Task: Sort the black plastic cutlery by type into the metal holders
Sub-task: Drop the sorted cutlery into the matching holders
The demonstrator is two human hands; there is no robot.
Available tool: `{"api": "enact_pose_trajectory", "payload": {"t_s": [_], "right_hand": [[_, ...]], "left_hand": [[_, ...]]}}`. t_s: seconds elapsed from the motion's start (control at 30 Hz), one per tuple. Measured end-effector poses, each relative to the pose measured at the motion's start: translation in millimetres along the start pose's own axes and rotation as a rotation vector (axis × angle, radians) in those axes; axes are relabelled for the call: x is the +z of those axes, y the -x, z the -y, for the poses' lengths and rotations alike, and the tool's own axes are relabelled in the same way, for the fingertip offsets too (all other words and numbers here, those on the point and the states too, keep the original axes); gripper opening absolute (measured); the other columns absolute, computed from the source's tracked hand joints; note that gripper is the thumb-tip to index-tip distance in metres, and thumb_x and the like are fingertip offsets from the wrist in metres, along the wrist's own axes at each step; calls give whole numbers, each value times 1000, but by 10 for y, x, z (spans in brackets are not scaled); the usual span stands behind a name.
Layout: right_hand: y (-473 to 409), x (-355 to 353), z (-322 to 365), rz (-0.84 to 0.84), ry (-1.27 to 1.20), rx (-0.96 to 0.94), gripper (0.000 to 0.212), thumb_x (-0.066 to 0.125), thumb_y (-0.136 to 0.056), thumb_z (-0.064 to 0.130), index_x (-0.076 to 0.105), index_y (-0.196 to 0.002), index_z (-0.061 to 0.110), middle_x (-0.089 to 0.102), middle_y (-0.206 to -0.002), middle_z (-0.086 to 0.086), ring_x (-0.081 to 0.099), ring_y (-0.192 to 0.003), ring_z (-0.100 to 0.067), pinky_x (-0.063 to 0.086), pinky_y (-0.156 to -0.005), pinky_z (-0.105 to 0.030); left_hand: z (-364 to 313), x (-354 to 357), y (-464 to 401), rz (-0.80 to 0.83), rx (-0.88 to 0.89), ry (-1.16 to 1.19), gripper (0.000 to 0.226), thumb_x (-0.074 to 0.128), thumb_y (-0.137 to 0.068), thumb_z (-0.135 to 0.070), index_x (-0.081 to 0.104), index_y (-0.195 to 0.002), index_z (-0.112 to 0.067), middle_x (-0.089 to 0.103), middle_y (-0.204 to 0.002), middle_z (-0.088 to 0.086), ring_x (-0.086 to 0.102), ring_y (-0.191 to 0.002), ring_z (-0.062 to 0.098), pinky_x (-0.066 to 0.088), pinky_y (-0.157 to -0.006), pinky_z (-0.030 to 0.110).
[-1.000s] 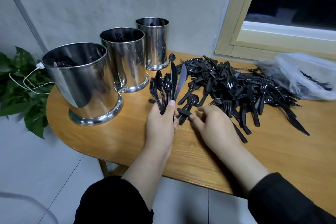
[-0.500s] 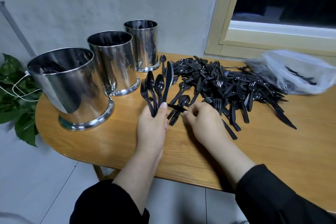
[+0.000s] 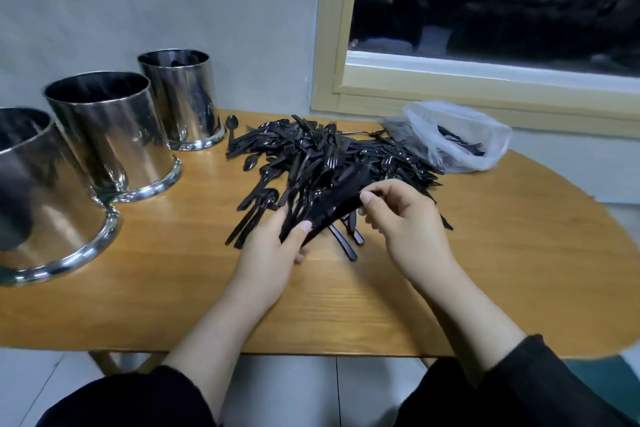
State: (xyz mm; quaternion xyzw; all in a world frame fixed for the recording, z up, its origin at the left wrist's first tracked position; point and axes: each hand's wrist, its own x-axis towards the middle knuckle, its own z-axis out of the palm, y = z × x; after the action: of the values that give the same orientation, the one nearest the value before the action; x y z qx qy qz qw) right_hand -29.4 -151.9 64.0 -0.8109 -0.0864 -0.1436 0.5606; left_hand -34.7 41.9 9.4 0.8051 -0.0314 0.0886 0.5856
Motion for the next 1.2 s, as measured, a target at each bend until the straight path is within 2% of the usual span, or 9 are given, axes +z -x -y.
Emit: {"api": "enact_pose_trajectory", "payload": {"t_s": [0.1,0.3,0.4,0.5,0.6,0.7,0.93,1.03,1.2], "right_hand": [[-29,-164,-71,-38,-12,27,11,64,-98,16,69,-88,14,68,-74,-10,55,-63,-8,42,-61,-21],[-86,-376,-155,-111,-87,64,8,67,-95,14,71,-90,10,67,-68,4,55,-60,-4,44,-61,-17],[-127,-445,-253,-178,-72,83,9,69,-94,18,71,-92,10,71,-70,-1,58,-60,-4,46,-61,-17],[-208,-565,-622,-296,241,115,9,67,-95,27,70,-96,19,72,-86,1,63,-78,-12,49,-76,-29],[-272,-688,-987,-217,664,284,38,64,-94,40,64,-124,17,63,-115,-9,58,-110,-31,46,-94,-43],[-320,-738,-1112,-161,868,371,44,58,-96,49,64,-126,19,58,-118,-9,54,-115,-34,41,-92,-47],[-338,-747,-1170,-234,796,290,20,63,-96,34,70,-106,17,61,-106,-6,56,-106,-34,40,-88,-43],[-301,-794,-1095,-311,642,60,16,66,-95,21,70,-101,7,64,-97,-8,59,-94,-30,40,-81,-34],[-261,-744,-603,-49,547,-192,4,69,-93,17,72,-95,15,63,-83,12,49,-74,-2,34,-69,-12]], "left_hand": [[-48,189,30,72,-11,17,10,56,-105,-26,63,-98,-27,70,-70,7,62,-58,10,50,-63,21],[-164,452,-14,138,-45,71,20,57,-105,-24,59,-87,-15,59,-63,1,50,-53,14,43,-55,26],[-148,512,-15,159,-89,167,16,57,-105,-22,62,-92,-14,63,-69,-3,47,-57,15,40,-57,31],[-113,479,-29,23,-160,336,14,56,-105,-22,63,-96,-14,60,-73,0,44,-59,15,36,-55,30],[-97,445,-54,-92,-197,396,14,56,-105,-20,61,-93,-16,60,-72,-1,44,-58,12,35,-52,29],[-80,458,-63,-117,-200,405,16,56,-105,-21,58,-91,-14,60,-73,0,45,-58,13,36,-51,28],[-78,441,-63,-140,-185,410,17,56,-105,-21,56,-92,-11,61,-75,0,45,-60,15,38,-51,29],[-92,442,-57,-173,-183,376,17,57,-105,-22,58,-92,-11,62,-72,-3,50,-61,14,44,-55,31],[-96,439,-61,-308,-174,337,22,58,-103,-25,60,-90,-9,64,-74,-4,56,-68,14,51,-70,35]]}}
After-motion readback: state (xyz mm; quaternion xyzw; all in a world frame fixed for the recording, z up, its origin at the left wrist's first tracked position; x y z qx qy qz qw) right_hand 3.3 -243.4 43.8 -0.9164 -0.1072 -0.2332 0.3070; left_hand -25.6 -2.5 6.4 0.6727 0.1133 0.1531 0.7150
